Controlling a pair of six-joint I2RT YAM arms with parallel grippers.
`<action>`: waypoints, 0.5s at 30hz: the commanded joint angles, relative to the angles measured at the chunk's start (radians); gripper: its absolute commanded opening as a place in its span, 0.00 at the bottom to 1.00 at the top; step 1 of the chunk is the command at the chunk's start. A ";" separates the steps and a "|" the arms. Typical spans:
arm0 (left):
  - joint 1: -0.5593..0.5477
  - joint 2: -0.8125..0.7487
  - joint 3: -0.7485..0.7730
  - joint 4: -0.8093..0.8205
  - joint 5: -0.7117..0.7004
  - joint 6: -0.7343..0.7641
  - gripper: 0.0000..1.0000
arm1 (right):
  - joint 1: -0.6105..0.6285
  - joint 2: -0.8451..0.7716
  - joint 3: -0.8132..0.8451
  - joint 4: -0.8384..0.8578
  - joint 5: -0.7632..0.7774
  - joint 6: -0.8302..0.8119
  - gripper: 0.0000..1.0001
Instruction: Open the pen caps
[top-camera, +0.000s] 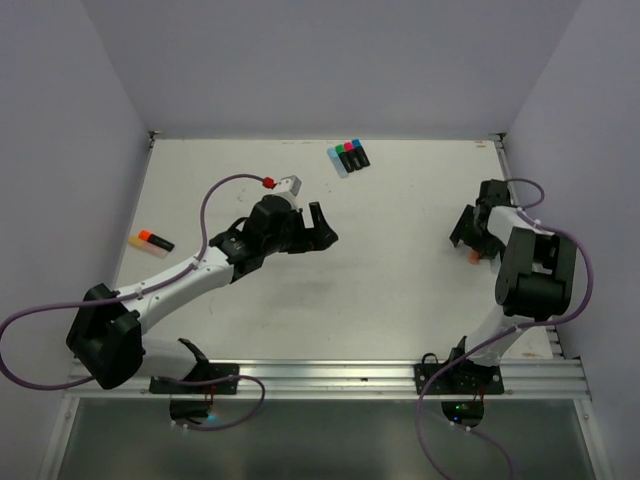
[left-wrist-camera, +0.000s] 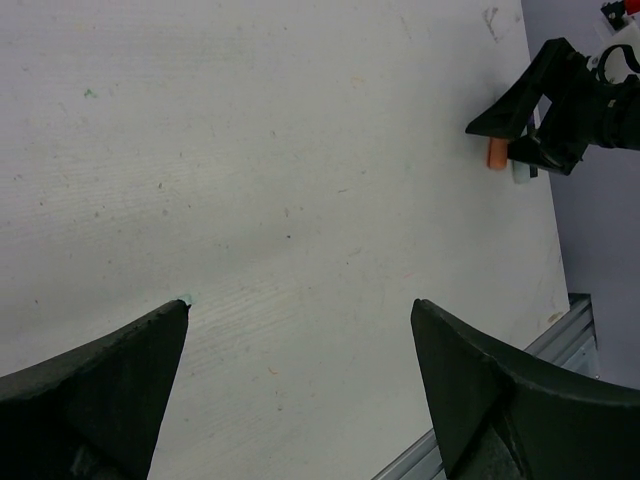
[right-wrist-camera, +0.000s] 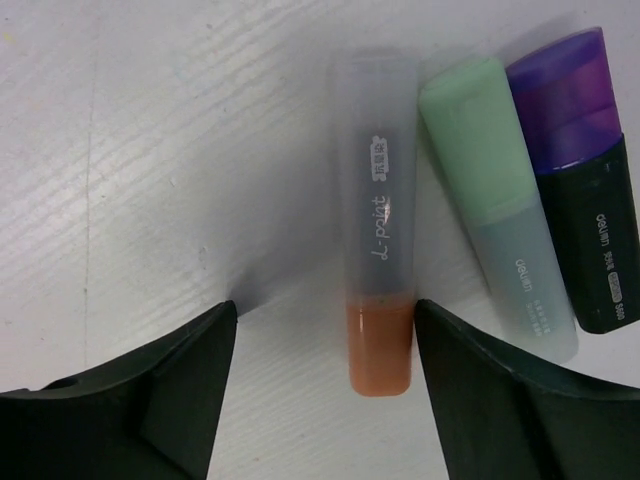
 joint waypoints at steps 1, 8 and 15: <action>-0.005 -0.046 -0.003 0.008 -0.047 0.032 0.96 | 0.046 0.049 0.003 0.004 0.094 0.003 0.73; -0.001 -0.110 -0.049 -0.010 -0.090 0.059 0.97 | 0.115 0.095 0.040 -0.032 0.237 -0.009 0.27; 0.079 -0.129 -0.114 0.017 0.056 0.067 0.96 | 0.278 0.055 0.083 -0.086 0.248 -0.053 0.00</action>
